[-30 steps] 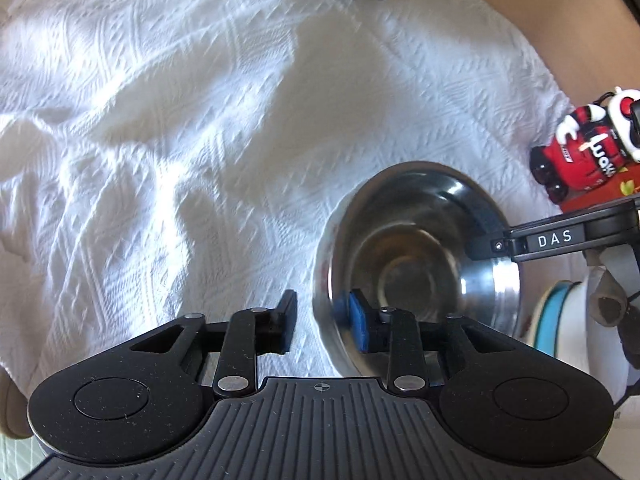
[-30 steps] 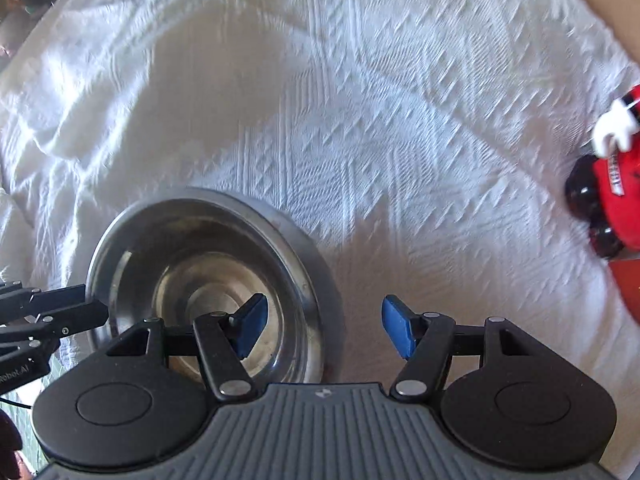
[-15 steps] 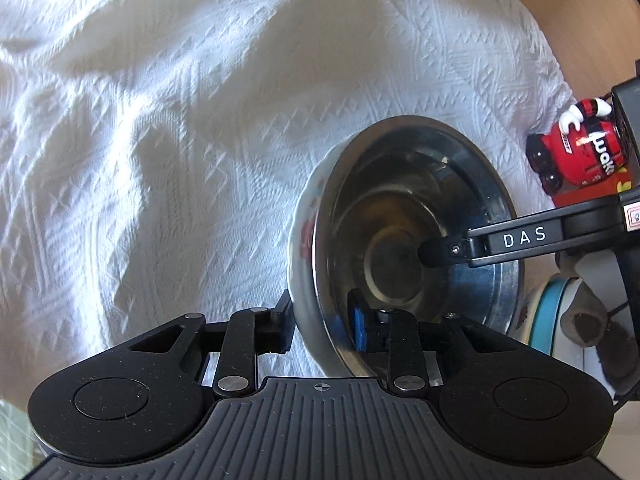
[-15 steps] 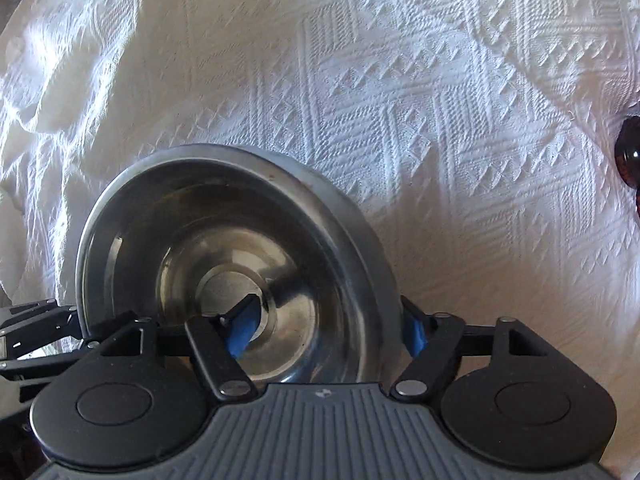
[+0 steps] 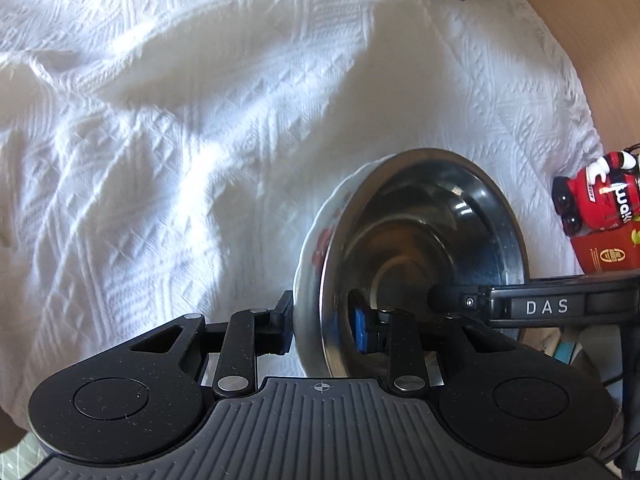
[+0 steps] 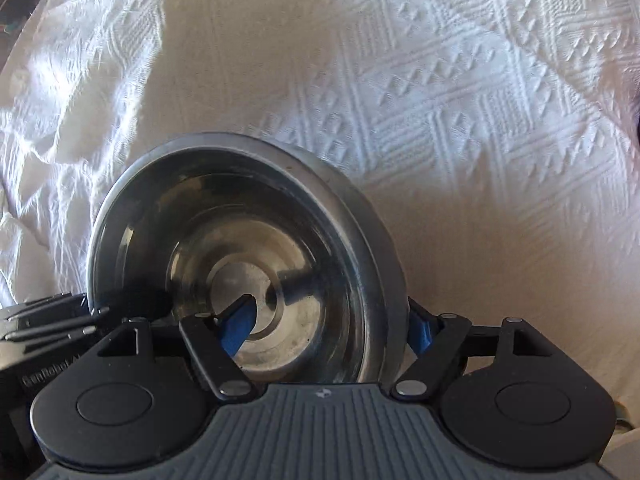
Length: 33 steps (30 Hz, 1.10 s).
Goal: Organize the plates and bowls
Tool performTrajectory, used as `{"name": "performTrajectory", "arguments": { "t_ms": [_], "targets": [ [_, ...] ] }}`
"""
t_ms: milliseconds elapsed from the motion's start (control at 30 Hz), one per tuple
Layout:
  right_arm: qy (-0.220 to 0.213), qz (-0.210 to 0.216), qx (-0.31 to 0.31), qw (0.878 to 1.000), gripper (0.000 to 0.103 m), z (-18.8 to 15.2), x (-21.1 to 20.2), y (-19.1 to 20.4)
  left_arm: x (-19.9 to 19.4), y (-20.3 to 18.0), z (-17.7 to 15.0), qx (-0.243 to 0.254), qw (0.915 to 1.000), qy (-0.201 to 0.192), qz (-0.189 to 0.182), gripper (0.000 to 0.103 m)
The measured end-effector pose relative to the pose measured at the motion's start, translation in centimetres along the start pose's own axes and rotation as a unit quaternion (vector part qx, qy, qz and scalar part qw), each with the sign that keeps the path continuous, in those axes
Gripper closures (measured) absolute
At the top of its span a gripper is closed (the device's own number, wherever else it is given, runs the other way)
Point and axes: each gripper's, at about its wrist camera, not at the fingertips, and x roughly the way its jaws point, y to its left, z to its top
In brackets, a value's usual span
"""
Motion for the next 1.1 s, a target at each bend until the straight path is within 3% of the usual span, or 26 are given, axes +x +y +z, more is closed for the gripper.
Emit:
{"name": "performTrajectory", "arguments": {
  "t_ms": [200, 333, 400, 567, 733, 867, 900, 1000, 1100],
  "targets": [
    [-0.044, 0.003, 0.017, 0.999, 0.025, -1.2, -1.2, -0.6, -2.9, -0.5, 0.7, 0.028, 0.9983, -0.05, 0.004, 0.073],
    [-0.118, -0.016, 0.019, 0.993, 0.025, -2.8, -4.9, -1.0, -5.9, -1.4, 1.3, 0.054, 0.9941, -0.093, 0.011, 0.073],
    [-0.152, -0.011, 0.022, 0.988, 0.025, -3.8, -6.7, -1.3, -6.9, -2.0, 1.6, 0.067, 0.9928, -0.099, -0.008, 0.073],
    [-0.239, -0.013, 0.028, 0.97, 0.025, -6.5, -11.5, -2.3, -7.3, -6.4, 0.9, 0.149, 0.9837, -0.077, -0.065, 0.073],
    [-0.306, -0.046, 0.062, 0.949, 0.025, -11.7, -16.1, -5.0, -6.4, -11.8, -1.2, 0.238, 0.9624, -0.03, -0.127, 0.073],
    [-0.334, -0.08, 0.11, 0.933, 0.025, -16.3, -18.4, -8.1, -6.2, -15.3, -3.8, 0.28, 0.9457, -0.006, -0.164, 0.073],
    [-0.336, -0.09, 0.123, 0.929, 0.025, -17.4, -18.7, -9.0, -6.3, -16.1, -4.6, 0.308, 0.939, 0.0, -0.153, 0.073],
    [-0.332, -0.11, 0.145, 0.926, 0.025, -20.2, -18.7, -11.5, -5.9, -18.2, -6.3, 0.329, 0.9321, 0.001, -0.151, 0.073],
    [-0.318, -0.119, 0.138, 0.93, 0.025, -21.9, -17.4, -13.1, -5.0, -19.9, -7.4, 0.334, 0.934, -0.01, -0.127, 0.073]
  ]
}}
